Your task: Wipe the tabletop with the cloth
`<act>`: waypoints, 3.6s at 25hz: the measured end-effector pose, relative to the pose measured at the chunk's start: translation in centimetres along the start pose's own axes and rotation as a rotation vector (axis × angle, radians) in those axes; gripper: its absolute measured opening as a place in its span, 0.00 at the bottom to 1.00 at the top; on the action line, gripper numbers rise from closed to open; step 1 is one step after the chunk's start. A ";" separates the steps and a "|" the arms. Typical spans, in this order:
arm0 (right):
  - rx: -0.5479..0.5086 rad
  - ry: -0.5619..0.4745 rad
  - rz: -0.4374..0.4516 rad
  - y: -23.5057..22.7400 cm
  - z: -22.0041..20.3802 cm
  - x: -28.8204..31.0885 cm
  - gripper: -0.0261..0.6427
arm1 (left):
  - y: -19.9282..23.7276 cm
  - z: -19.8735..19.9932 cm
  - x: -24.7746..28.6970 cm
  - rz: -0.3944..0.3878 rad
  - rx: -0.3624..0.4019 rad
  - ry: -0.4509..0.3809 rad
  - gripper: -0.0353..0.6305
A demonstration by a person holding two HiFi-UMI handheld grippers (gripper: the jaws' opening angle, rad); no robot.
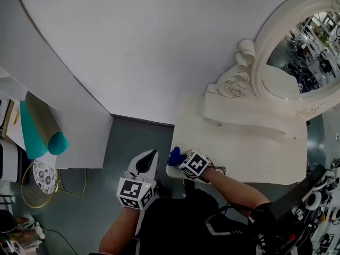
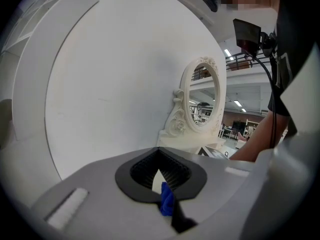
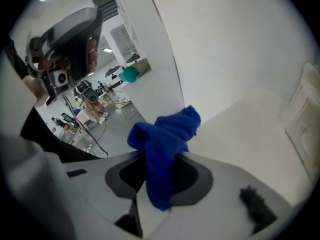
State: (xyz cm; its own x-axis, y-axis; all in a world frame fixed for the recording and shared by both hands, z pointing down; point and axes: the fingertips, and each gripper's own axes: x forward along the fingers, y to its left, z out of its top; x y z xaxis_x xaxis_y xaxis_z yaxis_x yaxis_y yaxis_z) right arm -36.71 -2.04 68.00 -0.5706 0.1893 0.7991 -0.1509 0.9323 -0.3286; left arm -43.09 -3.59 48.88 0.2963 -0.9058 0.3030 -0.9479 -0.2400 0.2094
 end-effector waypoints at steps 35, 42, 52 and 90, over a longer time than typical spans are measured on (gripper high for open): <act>0.049 -0.022 -0.220 -6.4 -1.7 -3.4 0.23 | -0.2 1.1 -0.5 -0.035 0.029 0.002 0.06; 0.073 -0.014 -0.177 0.0 -4.8 -2.9 0.23 | -0.9 0.9 0.1 -0.100 0.009 -0.007 0.06; 0.132 -0.112 -0.286 -3.2 -4.6 -6.1 0.23 | -2.4 1.1 0.3 -0.160 0.016 -0.006 0.06; 0.290 -0.057 -0.366 -0.7 -8.8 -6.3 0.23 | -4.4 0.9 1.4 -0.308 0.052 0.005 0.06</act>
State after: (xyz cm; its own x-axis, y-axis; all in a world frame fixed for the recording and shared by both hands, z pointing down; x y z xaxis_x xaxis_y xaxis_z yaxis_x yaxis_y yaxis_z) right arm -25.90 -1.16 67.56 -0.4800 -0.1601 0.8625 -0.5647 0.8088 -0.1642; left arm -38.58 -4.05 47.54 0.5712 -0.7858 0.2371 -0.8179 -0.5208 0.2445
